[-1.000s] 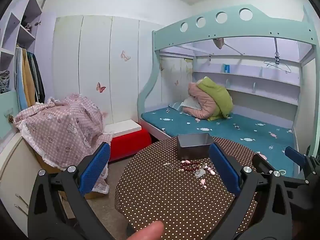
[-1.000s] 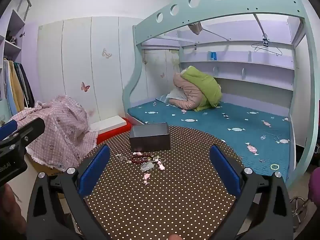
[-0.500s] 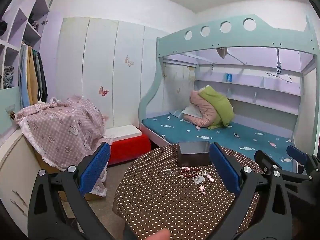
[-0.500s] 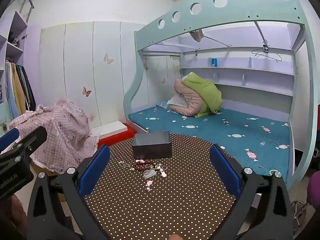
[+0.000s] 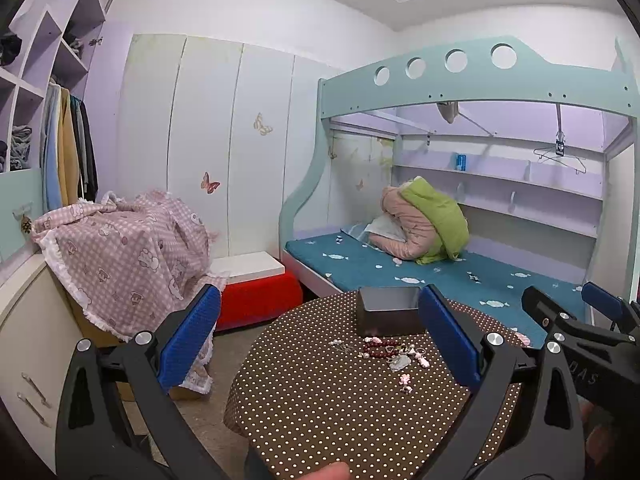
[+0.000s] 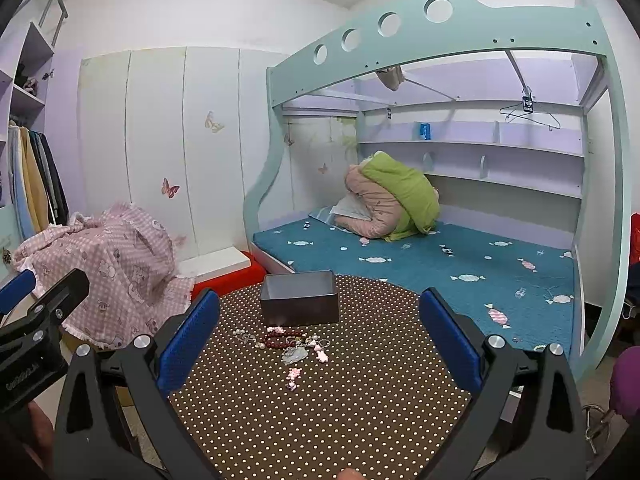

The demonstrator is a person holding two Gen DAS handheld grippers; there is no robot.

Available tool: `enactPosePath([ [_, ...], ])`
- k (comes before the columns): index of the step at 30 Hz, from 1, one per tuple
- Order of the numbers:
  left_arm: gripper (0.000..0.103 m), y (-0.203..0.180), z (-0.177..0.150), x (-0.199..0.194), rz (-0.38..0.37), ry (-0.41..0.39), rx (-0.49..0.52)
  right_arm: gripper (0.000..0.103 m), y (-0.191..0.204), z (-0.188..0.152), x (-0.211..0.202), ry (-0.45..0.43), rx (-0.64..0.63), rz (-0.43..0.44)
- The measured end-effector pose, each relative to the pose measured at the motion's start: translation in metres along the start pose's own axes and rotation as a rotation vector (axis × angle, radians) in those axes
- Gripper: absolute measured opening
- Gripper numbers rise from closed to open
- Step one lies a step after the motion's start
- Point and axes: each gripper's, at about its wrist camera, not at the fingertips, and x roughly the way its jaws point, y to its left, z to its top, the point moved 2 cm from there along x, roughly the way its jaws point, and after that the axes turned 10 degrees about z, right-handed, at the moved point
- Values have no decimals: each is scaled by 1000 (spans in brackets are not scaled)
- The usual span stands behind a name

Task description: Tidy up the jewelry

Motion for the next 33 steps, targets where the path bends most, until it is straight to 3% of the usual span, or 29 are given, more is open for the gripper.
enactPosePath([
  [33, 98, 12, 4, -5, -4, -35, -26, 96, 8, 9, 1, -14, -35, -1],
])
